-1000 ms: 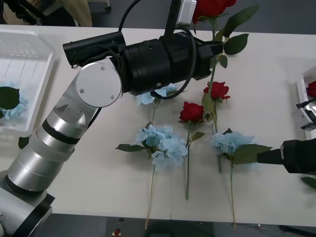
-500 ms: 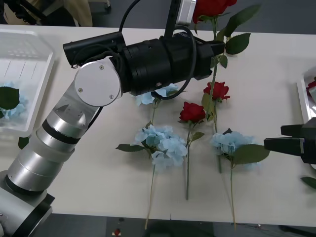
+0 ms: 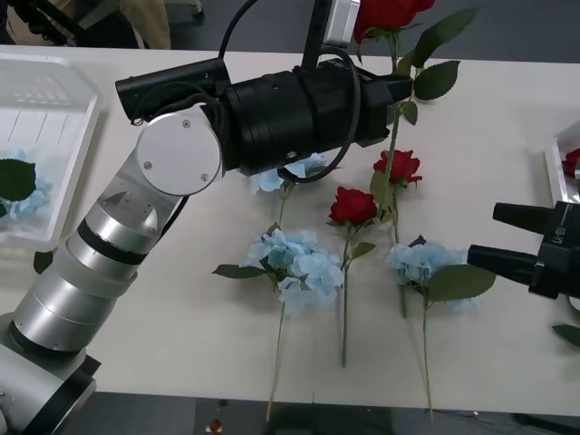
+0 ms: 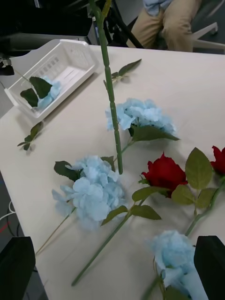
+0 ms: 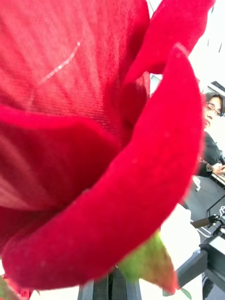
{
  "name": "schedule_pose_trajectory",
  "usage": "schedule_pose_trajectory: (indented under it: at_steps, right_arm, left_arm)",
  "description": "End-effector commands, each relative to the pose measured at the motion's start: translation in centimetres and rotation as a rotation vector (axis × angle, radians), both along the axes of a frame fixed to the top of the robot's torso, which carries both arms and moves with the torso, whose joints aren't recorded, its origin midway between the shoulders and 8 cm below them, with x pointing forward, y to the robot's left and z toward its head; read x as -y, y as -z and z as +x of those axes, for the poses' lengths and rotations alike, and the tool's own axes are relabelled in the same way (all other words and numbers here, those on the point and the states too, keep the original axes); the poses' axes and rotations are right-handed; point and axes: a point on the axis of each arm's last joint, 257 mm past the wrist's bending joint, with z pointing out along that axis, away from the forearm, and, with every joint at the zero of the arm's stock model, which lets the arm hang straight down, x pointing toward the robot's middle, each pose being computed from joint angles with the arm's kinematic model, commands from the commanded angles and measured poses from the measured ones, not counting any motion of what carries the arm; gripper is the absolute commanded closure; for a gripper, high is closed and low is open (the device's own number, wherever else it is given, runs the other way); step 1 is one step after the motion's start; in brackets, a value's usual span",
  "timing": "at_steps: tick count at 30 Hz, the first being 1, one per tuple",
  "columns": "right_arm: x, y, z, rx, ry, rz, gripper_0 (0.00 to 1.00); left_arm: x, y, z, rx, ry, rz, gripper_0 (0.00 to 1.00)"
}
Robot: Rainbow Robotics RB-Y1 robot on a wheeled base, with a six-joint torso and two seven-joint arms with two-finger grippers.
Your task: Put the red flowers into the right box and the blue flowers into the left box
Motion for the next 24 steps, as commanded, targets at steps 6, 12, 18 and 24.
schedule_pose_trajectory:
  at_steps: [6,12,18,24]
  right_arm:
    - [-4.0,0.0,1.1,0.151,-0.082,-0.024,0.0]
    - [-6.3,0.0,1.5,0.17,-0.14,-0.055,0.0]
    - [-8.7,0.5,2.8,0.166,-0.171,-0.054,0.0]
    - [-9.5,0.8,5.1,0.177,-0.142,-0.049,0.0]
  left_arm:
    - [0.3,-2.5,-0.7,0.097,0.013,0.005,1.0]
    - [0.3,-2.5,-0.7,0.097,0.013,0.005,1.0]
    - [0.3,-2.5,-0.7,0.097,0.013,0.005,1.0]
    - [0.3,-2.5,-0.7,0.097,0.013,0.005,1.0]
